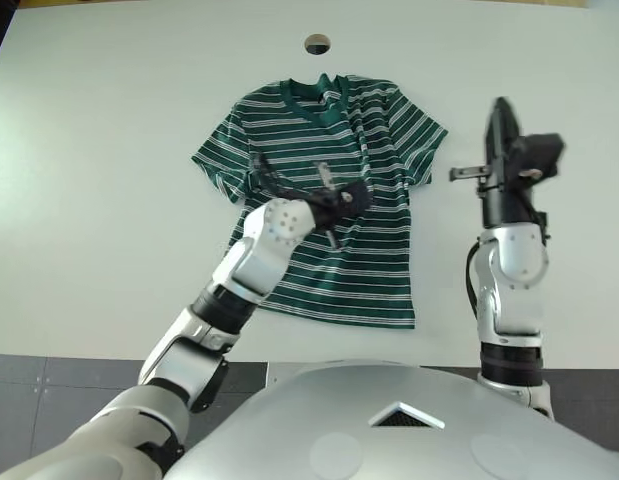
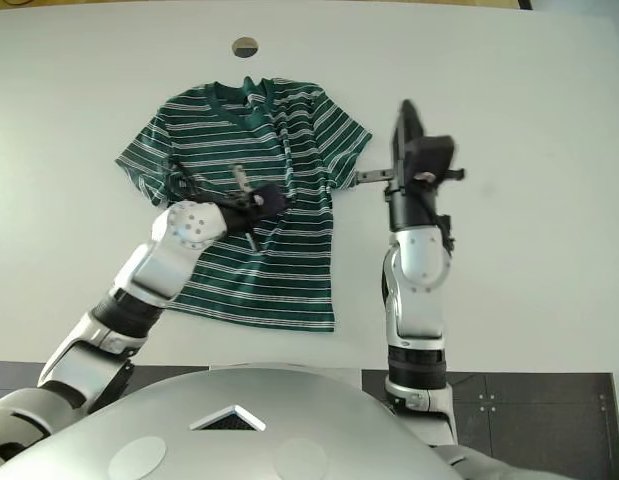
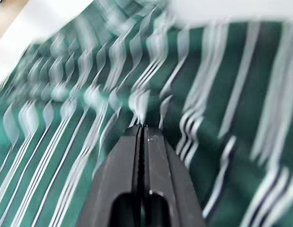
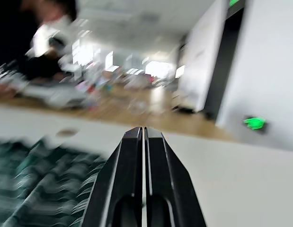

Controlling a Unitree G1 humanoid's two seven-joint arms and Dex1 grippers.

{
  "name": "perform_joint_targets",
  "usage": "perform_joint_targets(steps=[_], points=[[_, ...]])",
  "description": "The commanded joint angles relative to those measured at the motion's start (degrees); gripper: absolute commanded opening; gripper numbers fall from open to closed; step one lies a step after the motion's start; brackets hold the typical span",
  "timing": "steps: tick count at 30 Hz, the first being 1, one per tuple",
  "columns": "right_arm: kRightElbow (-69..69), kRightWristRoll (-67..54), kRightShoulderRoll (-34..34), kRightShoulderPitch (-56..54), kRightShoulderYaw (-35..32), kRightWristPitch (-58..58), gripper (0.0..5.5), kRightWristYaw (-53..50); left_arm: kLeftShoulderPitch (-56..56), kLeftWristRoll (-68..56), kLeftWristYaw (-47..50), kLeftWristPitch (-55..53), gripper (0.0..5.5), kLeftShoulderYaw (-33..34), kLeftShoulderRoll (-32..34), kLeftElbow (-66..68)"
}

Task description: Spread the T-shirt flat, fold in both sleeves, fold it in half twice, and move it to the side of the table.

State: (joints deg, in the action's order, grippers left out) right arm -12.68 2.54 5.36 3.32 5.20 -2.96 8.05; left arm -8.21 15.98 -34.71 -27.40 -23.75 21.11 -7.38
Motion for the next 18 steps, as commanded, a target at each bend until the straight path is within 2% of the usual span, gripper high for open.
perform_joint_targets(steps=[1, 5, 9, 18], points=[[3.4, -1.2, 2.0, -5.9, 2.6, -10.8, 0.1, 5.7, 4.2, -6.1, -1.2, -3.2, 0.12, 12.4, 4.2, -12.0], [6.9, -2.1, 3.6, -7.8, 4.2, -17.2, 0.1, 10.1, 3.9, -11.3, -0.6, -5.3, 0.12, 19.8, 4.8, -15.6], [10.1, -0.4, 5.5, -7.3, 7.4, -20.7, 0.1, 12.7, 2.1, -13.1, 2.9, -4.9, 0.12, 21.5, 2.5, -13.3], [13.2, 2.9, 15.0, -6.0, 5.1, -23.3, 0.1, 14.0, 4.9, -16.0, 16.2, 15.6, 0.12, 24.9, -8.5, -6.9]])
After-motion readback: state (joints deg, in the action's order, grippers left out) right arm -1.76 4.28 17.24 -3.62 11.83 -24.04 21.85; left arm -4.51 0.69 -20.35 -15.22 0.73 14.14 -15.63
